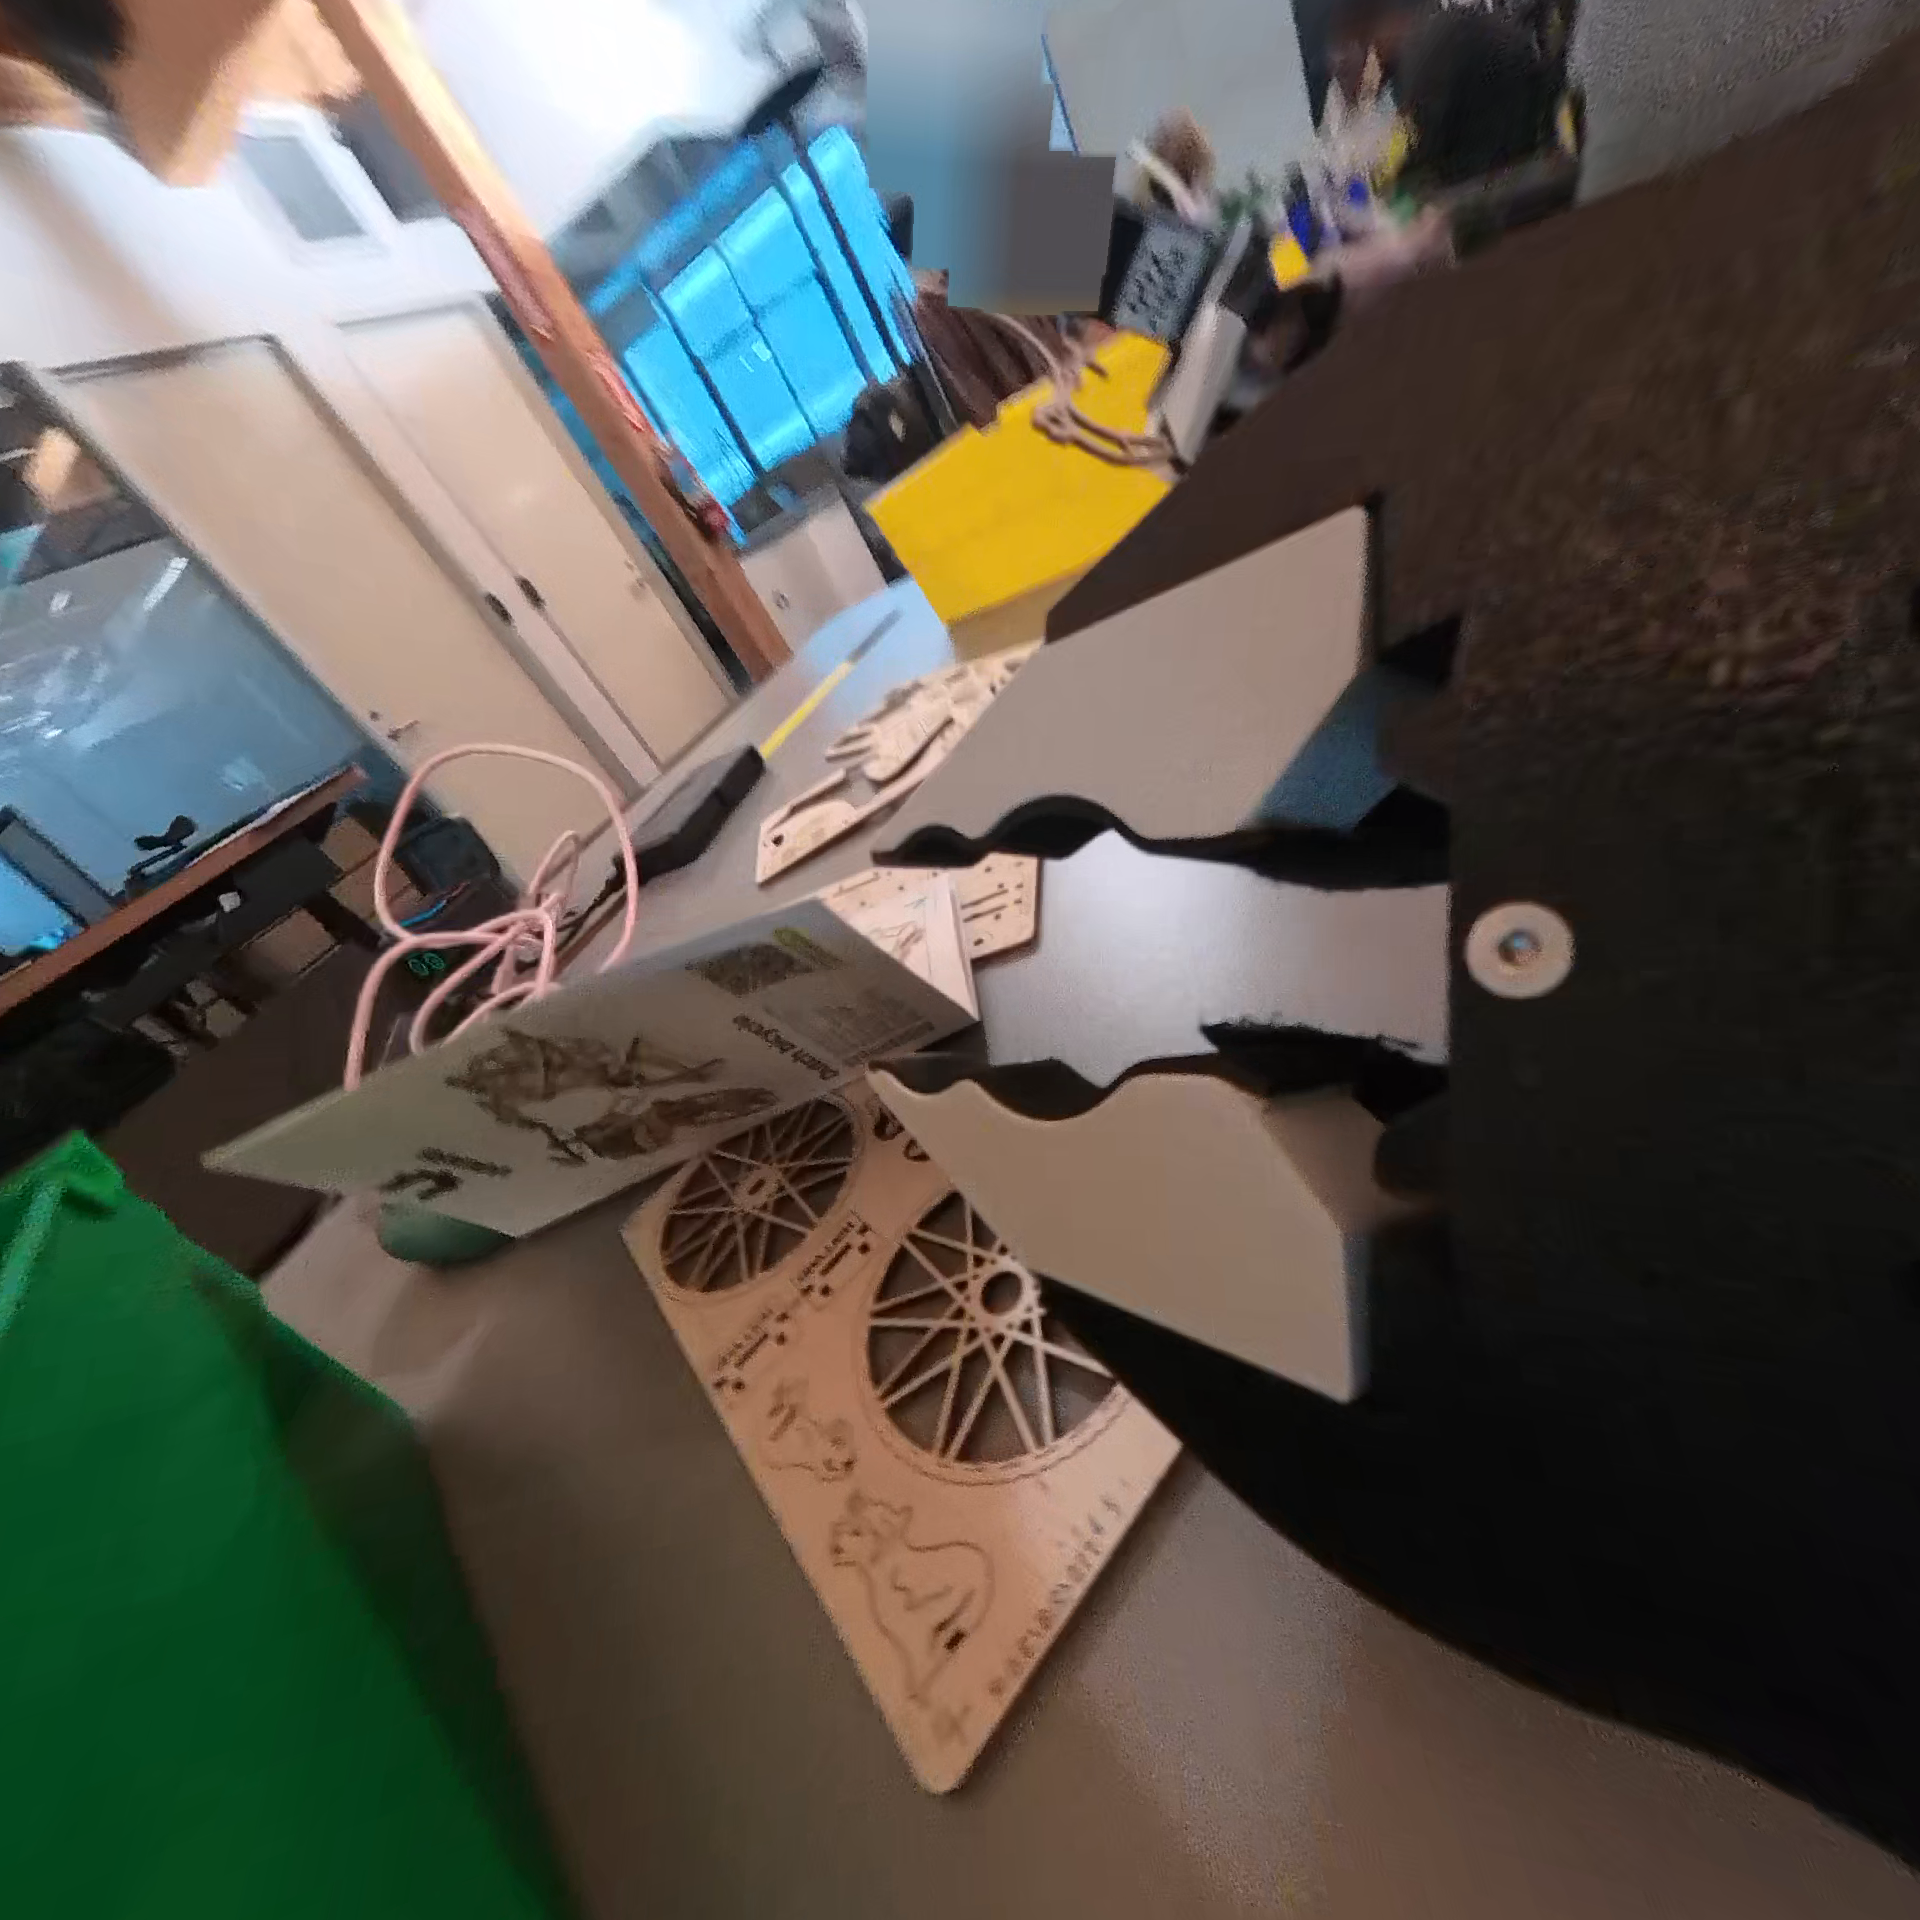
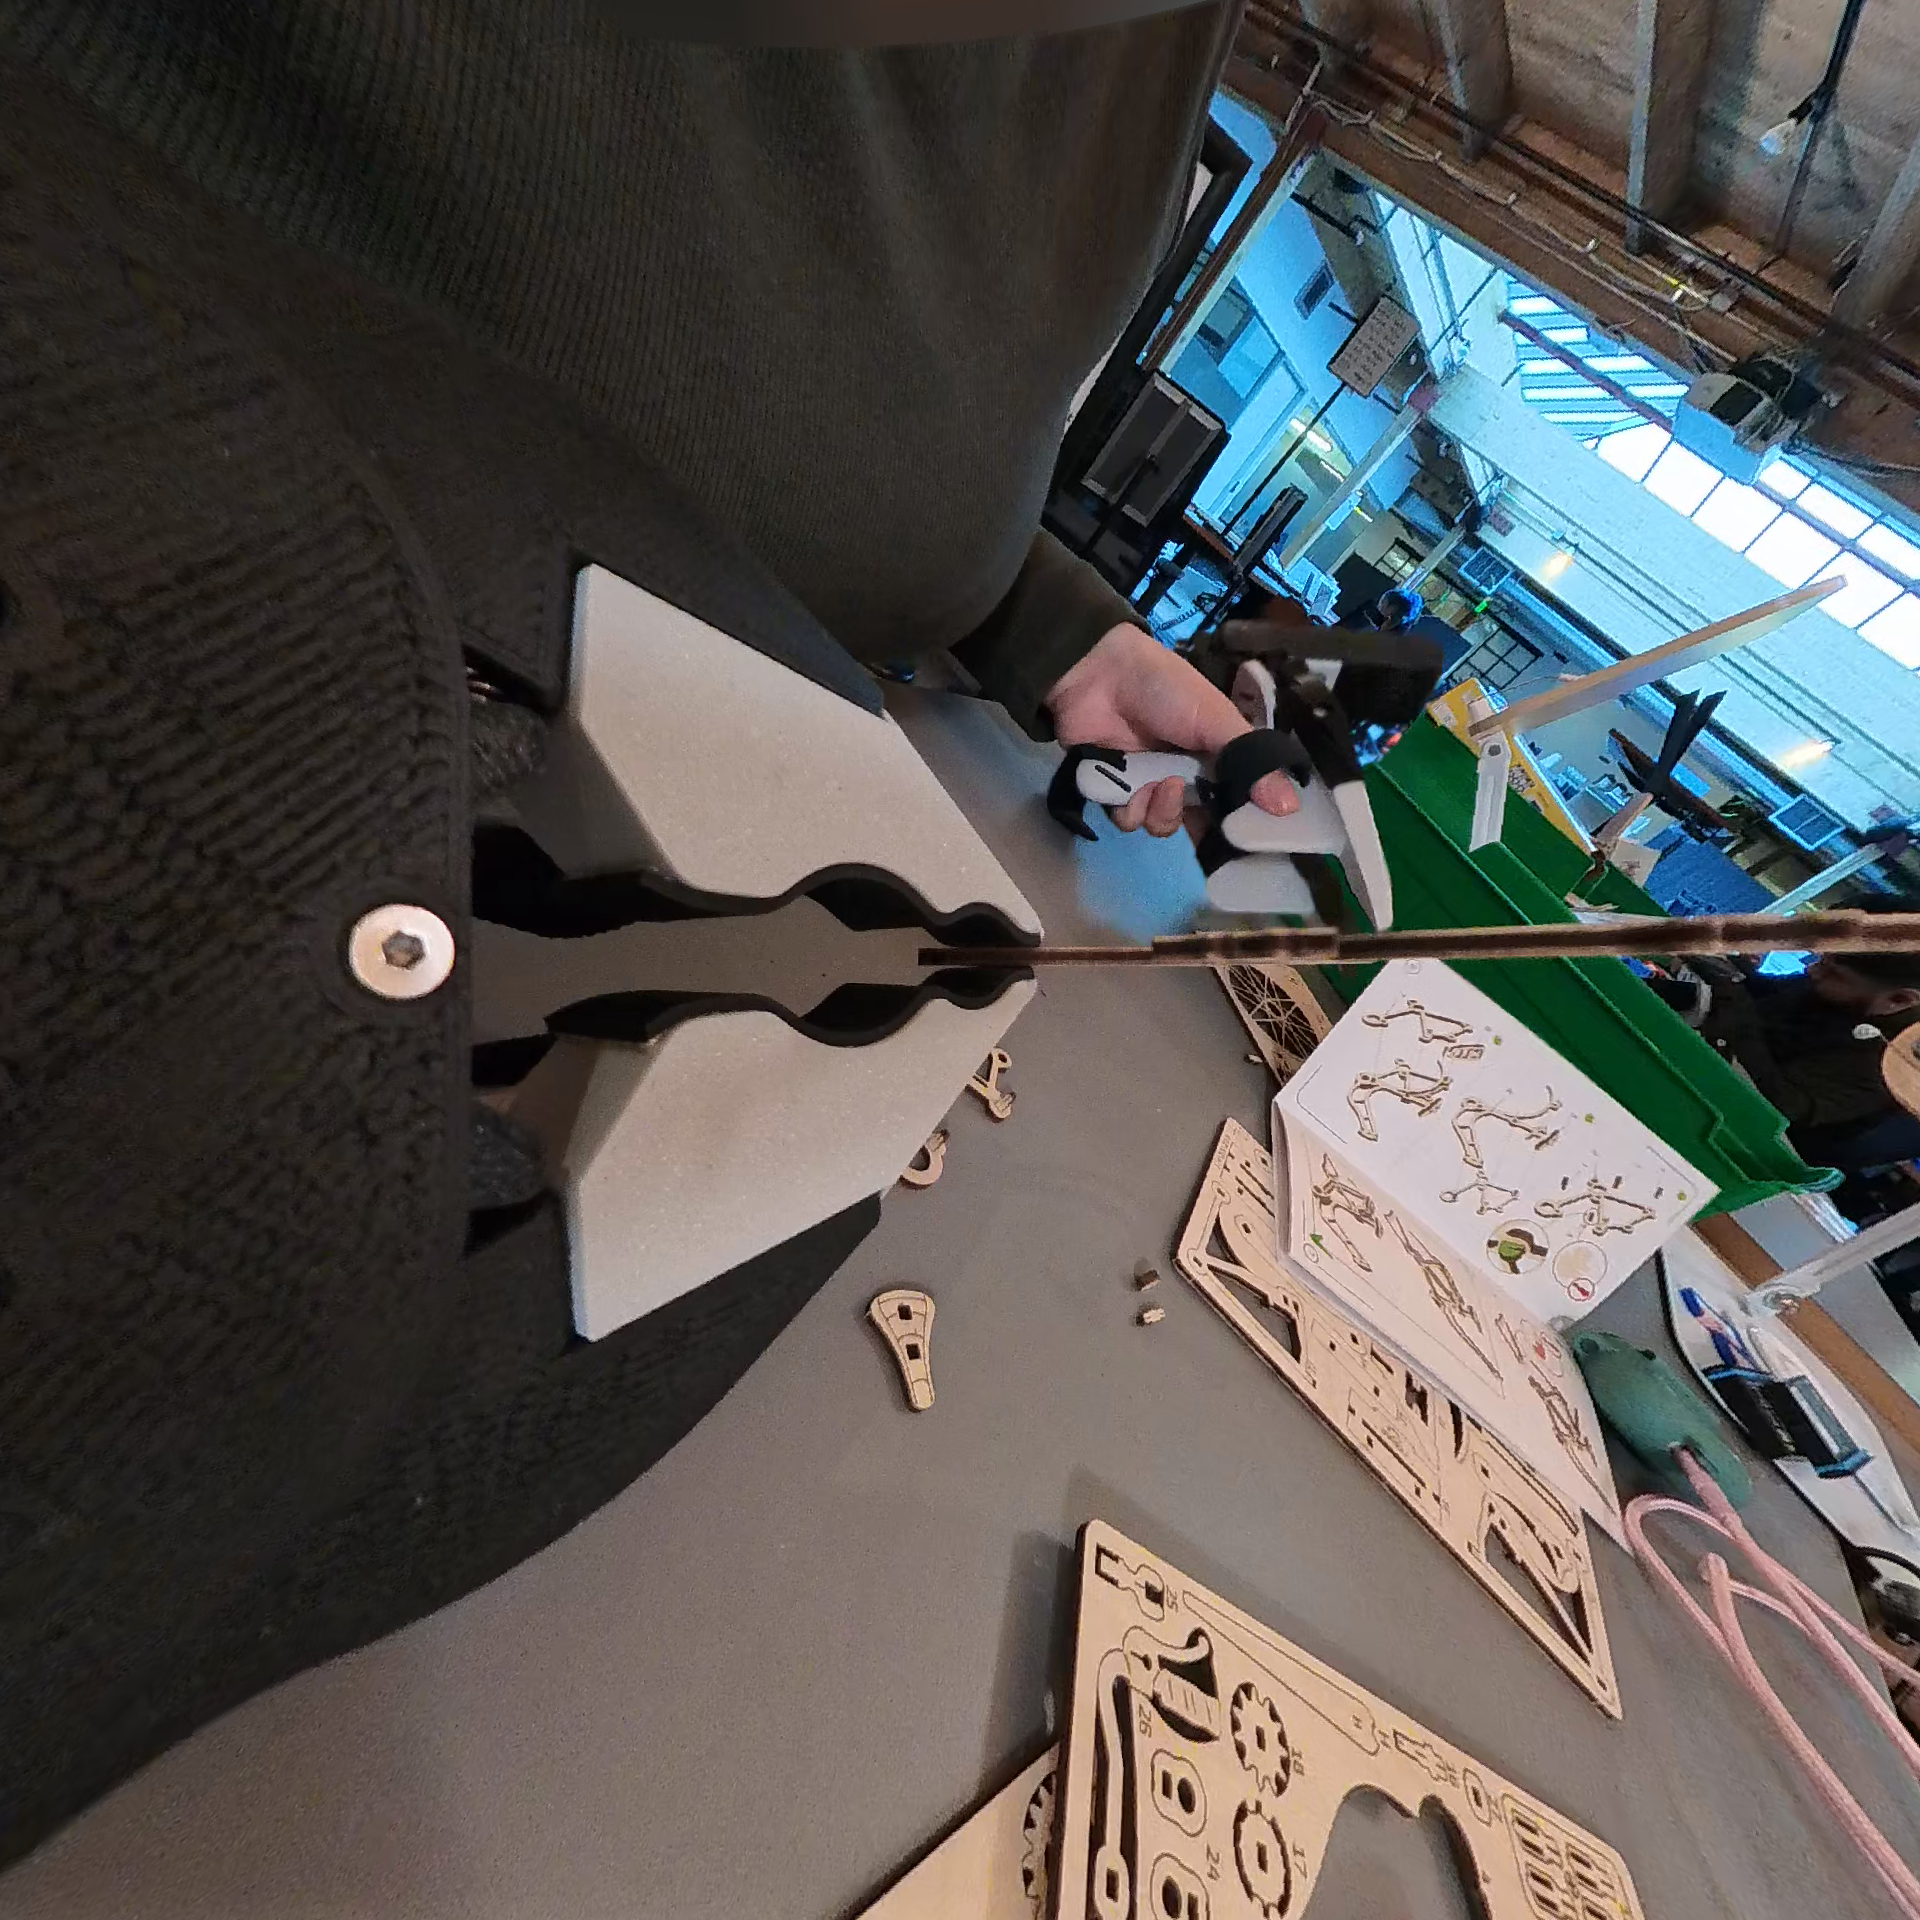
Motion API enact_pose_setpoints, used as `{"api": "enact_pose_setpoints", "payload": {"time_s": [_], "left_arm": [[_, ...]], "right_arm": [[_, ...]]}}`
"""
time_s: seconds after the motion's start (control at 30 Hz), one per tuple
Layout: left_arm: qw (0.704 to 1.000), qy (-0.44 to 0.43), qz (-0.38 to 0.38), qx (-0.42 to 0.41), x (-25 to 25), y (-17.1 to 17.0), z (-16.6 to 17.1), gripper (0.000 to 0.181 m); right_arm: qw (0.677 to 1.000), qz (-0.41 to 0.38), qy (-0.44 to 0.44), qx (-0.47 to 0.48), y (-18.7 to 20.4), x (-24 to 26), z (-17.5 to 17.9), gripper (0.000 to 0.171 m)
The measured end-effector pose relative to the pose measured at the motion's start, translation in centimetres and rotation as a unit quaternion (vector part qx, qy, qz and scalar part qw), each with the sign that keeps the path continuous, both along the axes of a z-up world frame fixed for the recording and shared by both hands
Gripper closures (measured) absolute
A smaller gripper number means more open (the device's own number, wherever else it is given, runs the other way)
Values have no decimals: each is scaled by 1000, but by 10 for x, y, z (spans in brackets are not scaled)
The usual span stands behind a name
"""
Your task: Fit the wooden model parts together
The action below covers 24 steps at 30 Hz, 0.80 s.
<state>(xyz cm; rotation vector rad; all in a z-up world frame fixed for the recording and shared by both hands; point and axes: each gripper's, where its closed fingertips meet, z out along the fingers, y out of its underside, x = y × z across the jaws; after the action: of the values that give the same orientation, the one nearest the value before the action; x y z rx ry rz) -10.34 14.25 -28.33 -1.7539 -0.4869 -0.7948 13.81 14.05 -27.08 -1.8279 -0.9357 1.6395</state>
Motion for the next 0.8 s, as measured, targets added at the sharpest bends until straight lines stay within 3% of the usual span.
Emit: {"api": "enact_pose_setpoints", "payload": {"time_s": [0.03, 0.17, 0.4, 0.57, 0.8], "left_arm": [[999, 38, -1, 6, 1, -1, 4, 150], [981, 183, -1, 59, 12, 0, 29, 161], [917, 382, -49, 105, 39, 20, 47, 177], [908, 409, -80, 22, 32, 47, 21, 181], [915, 381, -102, -87, 1, 46, -21, 181]], "right_arm": [[1000, 0, 0, -1, 0, 0, 0, 171], [1000, 1, 0, -3, 0, 0, -1, 171], [1000, 2, -1, -4, 0, 0, -2, 171], [1000, 6, -11, -1, -1, -2, -4, 171], [998, 25, -51, 8, 3, -10, -6, 171]]}}
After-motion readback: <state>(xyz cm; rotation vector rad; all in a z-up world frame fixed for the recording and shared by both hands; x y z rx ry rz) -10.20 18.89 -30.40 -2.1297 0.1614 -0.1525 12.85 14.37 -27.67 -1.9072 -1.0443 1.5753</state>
